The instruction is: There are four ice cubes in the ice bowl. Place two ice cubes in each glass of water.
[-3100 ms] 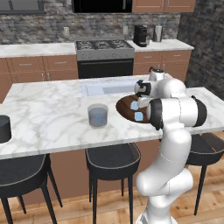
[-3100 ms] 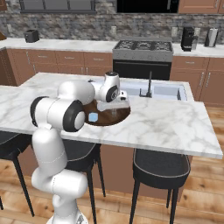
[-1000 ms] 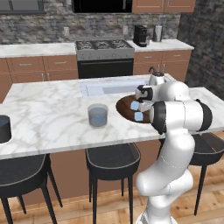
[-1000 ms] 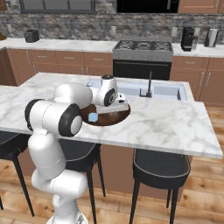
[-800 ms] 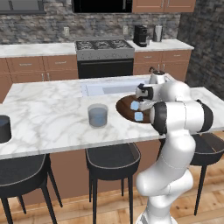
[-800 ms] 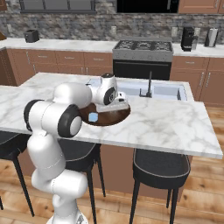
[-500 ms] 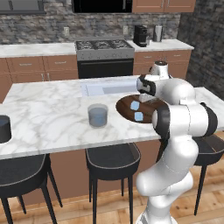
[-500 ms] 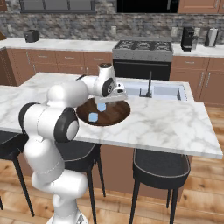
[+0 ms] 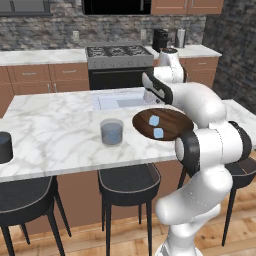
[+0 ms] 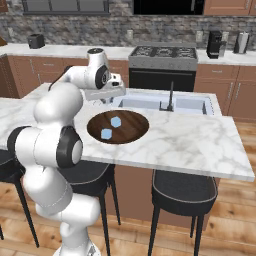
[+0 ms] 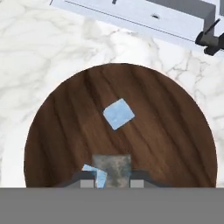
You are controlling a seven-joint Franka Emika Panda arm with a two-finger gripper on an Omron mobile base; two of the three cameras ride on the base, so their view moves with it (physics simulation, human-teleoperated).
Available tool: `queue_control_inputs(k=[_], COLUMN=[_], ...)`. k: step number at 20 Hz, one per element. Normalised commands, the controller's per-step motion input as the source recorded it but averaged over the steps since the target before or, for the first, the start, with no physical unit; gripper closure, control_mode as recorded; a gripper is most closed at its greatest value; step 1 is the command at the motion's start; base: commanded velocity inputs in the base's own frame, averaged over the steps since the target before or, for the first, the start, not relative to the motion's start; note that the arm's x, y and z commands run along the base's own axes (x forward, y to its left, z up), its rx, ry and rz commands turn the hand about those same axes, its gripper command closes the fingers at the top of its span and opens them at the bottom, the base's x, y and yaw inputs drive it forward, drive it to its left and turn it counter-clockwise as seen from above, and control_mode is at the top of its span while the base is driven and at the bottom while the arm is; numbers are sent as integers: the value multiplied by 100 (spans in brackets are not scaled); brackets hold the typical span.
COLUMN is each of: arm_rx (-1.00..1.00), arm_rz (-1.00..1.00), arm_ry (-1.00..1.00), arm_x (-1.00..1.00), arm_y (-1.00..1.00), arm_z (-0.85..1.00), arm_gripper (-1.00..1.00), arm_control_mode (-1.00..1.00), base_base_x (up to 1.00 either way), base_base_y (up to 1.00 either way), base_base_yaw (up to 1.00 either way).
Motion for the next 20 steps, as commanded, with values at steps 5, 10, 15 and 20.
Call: queue_control_inputs(k=[5,10,15,20], arm_rx=[1,6,13,7], arm_rz=[0,0,0,0], arm_ry=[0,0,0,0], arm_x=[-2,-1,-35,-35], arm_y=[100,99,77,53], arm_z=[18,1,0,0], arm_gripper=[100,100,100,100], arm_control_mode=[-100,-100,-100,-100], base_base_x=[0,0,0,0], base_base_y=[0,0,0,0], base_base_yaw=[0,0,0,0])
